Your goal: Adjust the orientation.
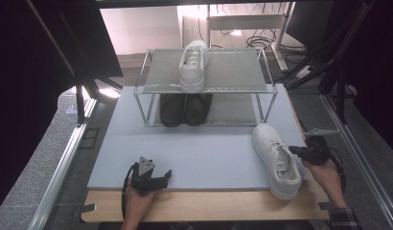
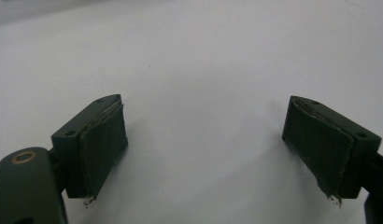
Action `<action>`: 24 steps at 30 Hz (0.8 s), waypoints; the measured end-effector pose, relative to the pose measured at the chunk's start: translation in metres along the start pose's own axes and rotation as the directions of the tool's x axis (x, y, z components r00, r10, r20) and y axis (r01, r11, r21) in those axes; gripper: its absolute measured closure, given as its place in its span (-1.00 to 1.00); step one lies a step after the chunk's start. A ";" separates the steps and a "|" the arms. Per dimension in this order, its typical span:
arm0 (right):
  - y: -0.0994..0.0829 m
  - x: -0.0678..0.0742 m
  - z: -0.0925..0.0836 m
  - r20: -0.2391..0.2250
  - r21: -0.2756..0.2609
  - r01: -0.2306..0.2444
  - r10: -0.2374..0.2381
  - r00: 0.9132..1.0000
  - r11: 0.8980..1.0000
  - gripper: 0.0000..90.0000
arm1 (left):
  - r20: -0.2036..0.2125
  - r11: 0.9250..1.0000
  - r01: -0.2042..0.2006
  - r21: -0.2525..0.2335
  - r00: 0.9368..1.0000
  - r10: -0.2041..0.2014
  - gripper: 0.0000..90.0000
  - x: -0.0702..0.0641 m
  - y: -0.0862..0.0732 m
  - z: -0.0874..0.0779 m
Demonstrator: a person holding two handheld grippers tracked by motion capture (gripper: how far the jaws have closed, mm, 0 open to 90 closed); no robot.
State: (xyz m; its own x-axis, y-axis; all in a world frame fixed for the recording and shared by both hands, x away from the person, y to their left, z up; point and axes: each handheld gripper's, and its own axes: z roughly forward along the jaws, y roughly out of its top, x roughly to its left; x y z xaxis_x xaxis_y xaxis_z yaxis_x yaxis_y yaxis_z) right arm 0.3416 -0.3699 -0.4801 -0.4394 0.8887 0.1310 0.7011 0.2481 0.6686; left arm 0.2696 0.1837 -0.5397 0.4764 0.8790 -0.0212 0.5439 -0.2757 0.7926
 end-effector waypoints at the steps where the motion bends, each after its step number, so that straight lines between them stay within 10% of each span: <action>1: -0.002 0.002 -0.002 -0.005 0.000 0.005 -0.005 1.000 1.000 0.98 | 0.000 1.000 0.000 0.000 1.000 0.000 -0.71 0.000 0.000 0.000; 24: 0.005 0.033 0.010 -0.024 -0.006 0.046 -0.046 0.999 0.999 0.98 | 0.000 1.000 0.000 0.000 1.000 0.000 -0.71 0.000 0.000 0.000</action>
State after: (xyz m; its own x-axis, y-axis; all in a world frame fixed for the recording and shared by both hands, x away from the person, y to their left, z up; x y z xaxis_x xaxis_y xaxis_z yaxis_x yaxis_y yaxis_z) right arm 0.3361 -0.3351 -0.4802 -0.4844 0.8670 0.1173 0.6768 0.2864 0.6782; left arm 0.2696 0.1837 -0.5397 0.4764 0.8789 -0.0213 0.5440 -0.2757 0.7925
